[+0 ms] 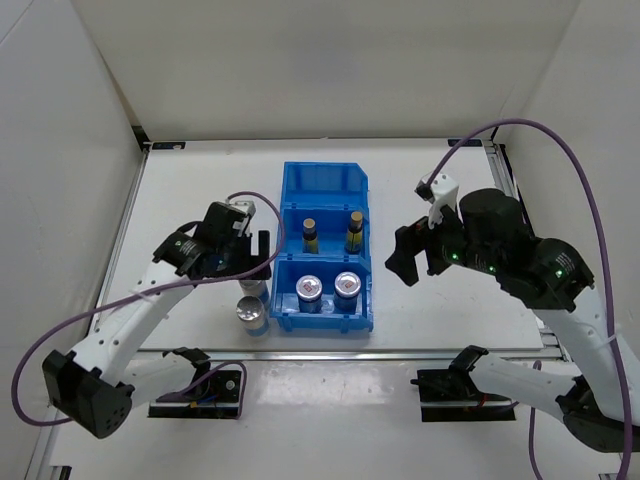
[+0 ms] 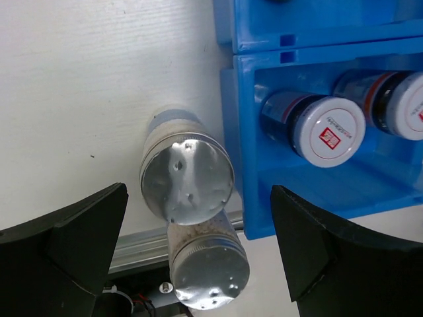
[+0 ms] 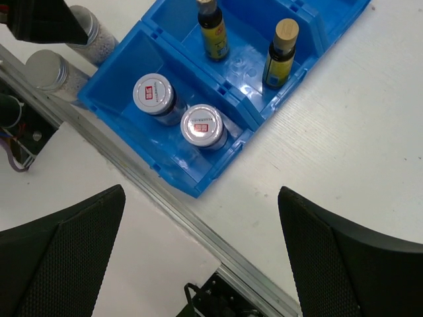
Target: Organize the condiment bottles
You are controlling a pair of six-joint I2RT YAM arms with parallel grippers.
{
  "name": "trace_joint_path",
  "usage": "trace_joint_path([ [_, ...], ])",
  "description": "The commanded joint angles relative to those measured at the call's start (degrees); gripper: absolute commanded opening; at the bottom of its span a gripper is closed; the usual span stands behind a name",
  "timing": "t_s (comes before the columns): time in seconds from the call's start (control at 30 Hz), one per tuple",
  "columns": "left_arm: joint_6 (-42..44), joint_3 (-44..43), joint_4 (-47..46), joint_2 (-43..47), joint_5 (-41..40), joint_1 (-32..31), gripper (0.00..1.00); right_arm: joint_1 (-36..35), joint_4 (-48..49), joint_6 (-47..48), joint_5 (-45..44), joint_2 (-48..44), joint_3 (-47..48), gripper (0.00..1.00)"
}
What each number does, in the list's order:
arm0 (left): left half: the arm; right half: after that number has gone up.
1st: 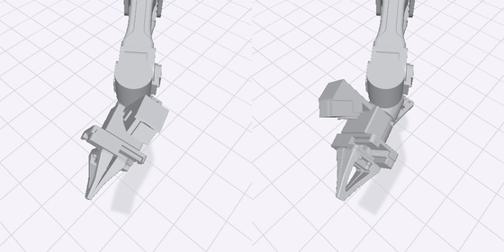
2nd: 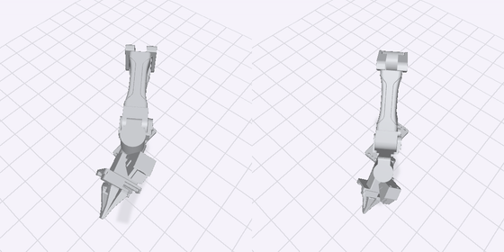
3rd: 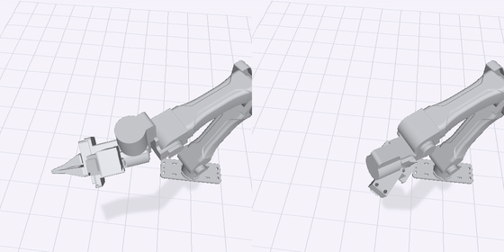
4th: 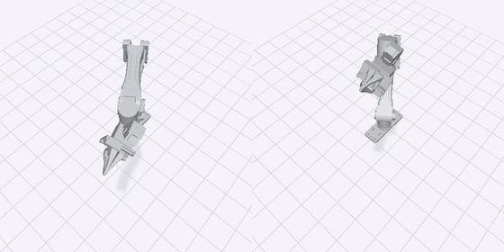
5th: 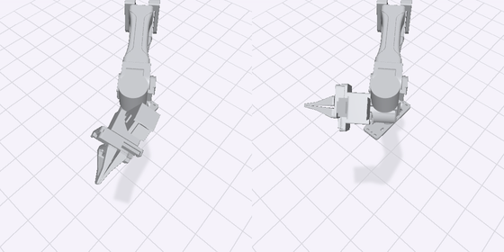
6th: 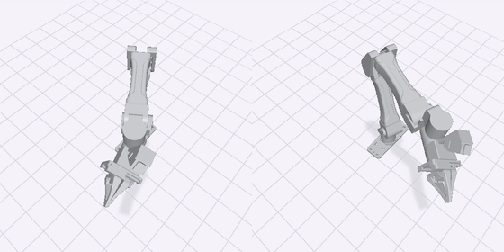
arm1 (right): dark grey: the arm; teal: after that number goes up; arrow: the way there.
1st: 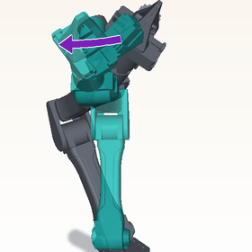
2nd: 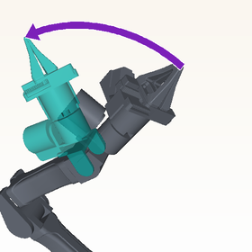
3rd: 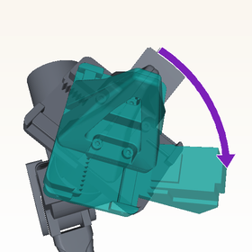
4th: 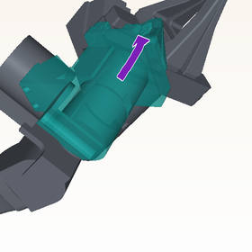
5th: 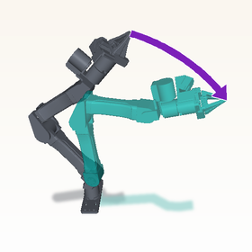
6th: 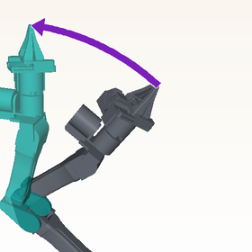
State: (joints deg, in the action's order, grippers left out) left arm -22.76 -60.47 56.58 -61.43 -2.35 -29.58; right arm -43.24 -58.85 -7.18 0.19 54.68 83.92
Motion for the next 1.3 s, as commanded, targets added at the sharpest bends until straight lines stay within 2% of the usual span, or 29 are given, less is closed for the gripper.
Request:
trace_joint_path([
  [0.0, -0.7, 0.2, 0.1, -2.8, 0.3, -0.1, 1.0, -0.1, -1.9, -1.2, 0.4, -2.3, 2.1, 1.0],
  [0.13, -0.2, 0.2, 0.1, -5.5, -2.1, -0.1, 0.96, -0.1, -1.9, -1.7, -0.4, -6.6, -0.7, 1.0],
  [0.23, 1.0, -0.9, -0.5, -7.3, -2.1, -0.1, 0.75, -0.1, -2.5, -1.7, -1.6, -9.1, -2.6, 1.0],
  [0.27, 1.1, -0.9, -0.5, -7.3, -2.1, -0.1, 0.65, -0.1, -3.0, -1.7, -2.5, -9.8, -2.6, 1.0],
  [0.33, 1.6, -1.6, -0.5, -8.0, -1.4, -0.1, 0.54, -0.1, -3.8, -2.2, -4.1, -10.4, -3.1, 1.0],
  [0.37, 1.6, -3.0, -0.5, -8.0, -1.4, -0.1, 0.4, -0.1, -4.5, -2.2, -4.7, -10.9, -3.1, 1.0],
  [0.43, 2.1, -4.9, 0.0, -8.5, -1.4, -0.1, 0.25, -0.1, -5.4, -2.2, -6.9, -11.4, -3.7, 1.0],
  [0.5, 2.1, -10.7, 2.4, -9.2, -2.4, 0.4, 0.11, -0.1, -7.1, -3.0, -9.2, -12.0, -4.4, 1.0],
  [0.6, 2.7, -22.3, 4.8, -10.5, -5.3, 0.4, 0.11, -0.1, -9.0, -5.0, -16.1, -16.4, -7.9, 1.0],
  [0.73, 4.9, -39.8, 7.4, -16.8, -8.1, 0.4, 0.11, -0.1, -10.3, -6.3, -23.7, -20.3, -12.6, 1.0],
  [0.77, 4.9, -47.6, 8.0, -20.7, -8.1, 0.4, 0.11, -0.1, -10.3, -7.4, -25.7, -20.8, -12.6, 1.0],
  [0.87, 6.7, -59.5, 9.2, -29.6, -8.6, 0.4, 0.11, -0.1, -9.3, -8.8, -29.5, -23.2, -14.8, 1.0],
  [0.9, 7.5, -66.6, 9.3, -32.0, -8.6, 0.4, 0.11, -0.1, -8.1, -8.8, -30.6, -24.5, -15.5, 1.0],
  [1.0, 9.6, -79.0, 9.3, -41.2, -6.4, 0.4, 0.11, -0.1, -5.9, -9.4, -30.2, -25.7, -17.3, 1.0],
  [1.1, 11.3, -87.2, 9.3, -50.1, -6.4, 0.4, 0.11, -0.1, -6.4, -9.5, -31.0, -23.8, -17.3, 1.0],
  [1.27, 12.6, -93.2, 8.1, -60.5, -5.3, 0.4, 0.11, -0.1, -6.5, -12.1, -36.3, -21.9, -17.8, 1.0],
])
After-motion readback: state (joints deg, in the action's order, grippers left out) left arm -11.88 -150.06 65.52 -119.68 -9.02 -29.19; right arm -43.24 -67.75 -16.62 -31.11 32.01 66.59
